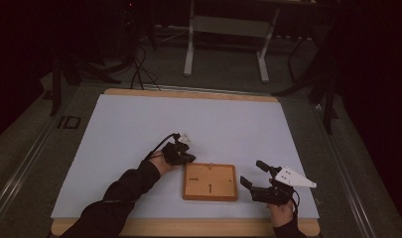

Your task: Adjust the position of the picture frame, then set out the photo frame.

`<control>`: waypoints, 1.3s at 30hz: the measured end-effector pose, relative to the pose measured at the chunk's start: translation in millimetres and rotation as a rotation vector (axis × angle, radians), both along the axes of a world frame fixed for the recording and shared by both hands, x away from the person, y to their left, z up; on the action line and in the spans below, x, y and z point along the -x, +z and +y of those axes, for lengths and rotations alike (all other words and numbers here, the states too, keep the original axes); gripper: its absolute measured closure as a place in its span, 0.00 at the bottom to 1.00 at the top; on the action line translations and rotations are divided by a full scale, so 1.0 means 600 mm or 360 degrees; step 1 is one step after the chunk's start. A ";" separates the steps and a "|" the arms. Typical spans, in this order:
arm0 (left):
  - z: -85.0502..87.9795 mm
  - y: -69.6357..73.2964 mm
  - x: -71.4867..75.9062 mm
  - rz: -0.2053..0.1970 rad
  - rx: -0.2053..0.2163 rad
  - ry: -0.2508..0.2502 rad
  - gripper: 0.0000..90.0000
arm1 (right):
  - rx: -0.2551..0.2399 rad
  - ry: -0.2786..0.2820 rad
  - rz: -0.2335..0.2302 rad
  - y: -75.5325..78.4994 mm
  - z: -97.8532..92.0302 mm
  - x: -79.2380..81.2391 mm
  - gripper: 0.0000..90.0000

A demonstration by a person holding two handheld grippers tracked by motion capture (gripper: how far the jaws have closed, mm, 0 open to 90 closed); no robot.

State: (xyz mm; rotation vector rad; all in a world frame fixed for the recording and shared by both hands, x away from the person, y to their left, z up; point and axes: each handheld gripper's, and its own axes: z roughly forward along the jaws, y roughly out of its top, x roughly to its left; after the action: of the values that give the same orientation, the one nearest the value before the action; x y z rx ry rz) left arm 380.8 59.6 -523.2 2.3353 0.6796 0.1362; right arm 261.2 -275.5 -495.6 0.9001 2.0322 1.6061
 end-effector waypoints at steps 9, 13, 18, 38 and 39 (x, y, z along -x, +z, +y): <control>0.006 0.006 0.003 -0.0008 0.0032 0.0017 1.00 | 0.0004 -0.0001 -0.0002 0.000 0.000 0.000 0.15; 0.014 0.022 0.009 -0.0033 0.0092 0.0018 1.00 | 0.0006 -0.0002 -0.0004 0.000 0.000 0.000 0.15; 0.020 0.034 0.019 -0.0041 0.0126 0.0005 1.00 | 0.0009 -0.0003 -0.0005 0.001 0.002 0.002 0.15; 0.010 0.063 0.064 -0.0044 0.0154 -0.0078 0.83 | 0.0015 -0.0002 -0.0004 0.001 0.002 0.001 0.15; 0.007 0.063 0.067 -0.0038 0.0152 -0.0086 0.83 | 0.0017 -0.0004 -0.0006 0.001 0.002 0.002 0.15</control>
State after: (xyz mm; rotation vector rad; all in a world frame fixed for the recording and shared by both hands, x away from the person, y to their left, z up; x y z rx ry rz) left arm 340.7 63.9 -485.5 2.2547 0.5977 0.1050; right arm 260.3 -274.3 -495.2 0.8950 2.0347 1.5930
